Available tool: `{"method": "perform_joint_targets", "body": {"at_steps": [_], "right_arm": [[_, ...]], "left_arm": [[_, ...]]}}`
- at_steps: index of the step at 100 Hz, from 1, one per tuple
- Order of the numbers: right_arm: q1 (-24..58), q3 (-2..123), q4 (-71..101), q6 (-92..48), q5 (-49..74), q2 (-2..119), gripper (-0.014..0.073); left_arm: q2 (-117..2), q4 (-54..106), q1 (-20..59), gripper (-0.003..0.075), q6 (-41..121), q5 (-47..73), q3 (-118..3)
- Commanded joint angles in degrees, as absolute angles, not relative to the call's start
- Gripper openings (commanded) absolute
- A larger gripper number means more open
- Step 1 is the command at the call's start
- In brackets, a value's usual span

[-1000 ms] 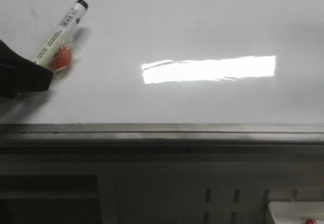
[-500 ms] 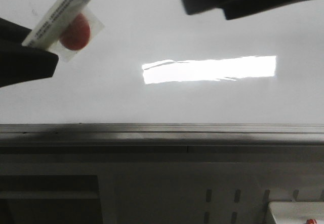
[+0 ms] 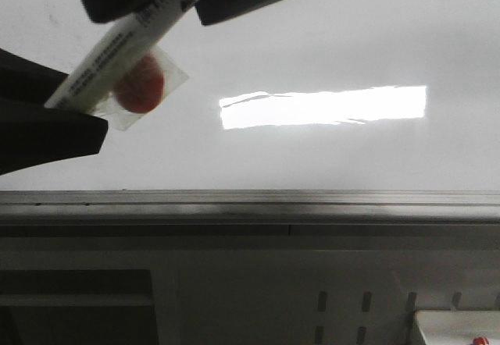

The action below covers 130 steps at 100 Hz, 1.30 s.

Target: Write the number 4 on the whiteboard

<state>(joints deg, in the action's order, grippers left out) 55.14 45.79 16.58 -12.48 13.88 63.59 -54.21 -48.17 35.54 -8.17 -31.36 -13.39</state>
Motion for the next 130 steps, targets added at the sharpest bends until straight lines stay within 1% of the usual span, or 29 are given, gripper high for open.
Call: {"method": "perform_joint_targets", "body": {"at_steps": [1,7,12,19,31,34,45,48,52,57,63,70,74,77,93,105,112,130], "right_arm": [[55.3,48.7,16.1,-13.4,9.6,64.0,0.0394],[55.3,49.1,16.1,-13.6,9.6,64.3,0.0383],[55.3,49.1,16.1,-13.6,9.5,64.3,0.0337],[55.2,49.1,16.1,-13.6,10.2,64.3,0.022],[55.2,49.1,16.1,-13.6,11.7,64.3,-0.0032],[55.2,49.1,16.1,-13.6,11.8,64.3,-0.0074],[55.2,49.1,16.1,-13.6,11.8,64.3,-0.0066],[55.2,49.1,16.1,-13.6,11.8,64.3,-0.0066],[55.2,49.1,15.9,-13.6,11.8,64.3,-0.0066],[55.2,49.1,14.6,-13.6,12.0,64.3,-0.0066],[55.2,49.1,13.3,-13.6,11.9,64.3,-0.0066],[54.9,49.3,13.3,-13.6,11.2,64.2,-0.0066],[54.4,50.0,13.3,-13.6,11.8,64.2,-0.0066],[53.8,50.7,13.3,-13.6,12.6,64.3,-0.0066],[50.6,54.4,11.9,-13.6,13.7,64.6,-0.0066],[48.1,58.5,10.0,-13.6,16.4,67.1,-0.0066],[46.7,61.1,8.5,-13.6,18.2,69.2,-0.0066],[44.2,66.2,6.5,-13.6,18.3,73.5,-0.0065]], "left_arm": [[-54.0,-46.7,35.9,-0.002,-8.4,-35.7,-14.8],[-54.0,-46.8,35.9,-0.002,-8.4,-35.7,-14.8],[-54.0,-46.8,35.9,-0.002,-8.4,-35.8,-14.8],[-54.0,-46.8,35.9,-0.002,-8.4,-35.8,-14.8],[-54.0,-46.8,35.9,-0.002,-8.4,-35.8,-14.8],[-54.0,-46.8,35.9,-0.002,-8.4,-35.8,-14.8],[-54.0,-46.7,35.9,-0.0017,-8.4,-35.7,-14.8],[-54.0,-46.7,35.9,-0.0008,-8.4,-35.6,-14.9],[-53.9,-45.7,35.9,0.0022,-8.4,-35.1,-15.0],[-53.5,-42.1,35.8,0.0081,-9.2,-33.8,-15.0],[-52.9,-37.0,35.8,0.0186,-9.2,-32.0,-15.0],[-51.4,-35.1,35.8,0.0307,-9.2,-29.5,-15.0],[-50.3,-34.0,35.8,0.0355,-9.2,-28.0,-15.0],[-49.5,-32.6,35.8,0.0372,-9.2,-27.0,-15.0],[-43.8,-24.4,35.8,0.0378,-9.2,-21.9,-15.0],[-39.9,-18.0,35.3,0.0377,-9.2,-18.8,-15.0],[-38.4,-17.6,34.0,0.0377,-9.0,-17.4,-15.0],[-37.7,-17.5,30.0,0.0377,-9.0,-17.1,-15.0]]}}
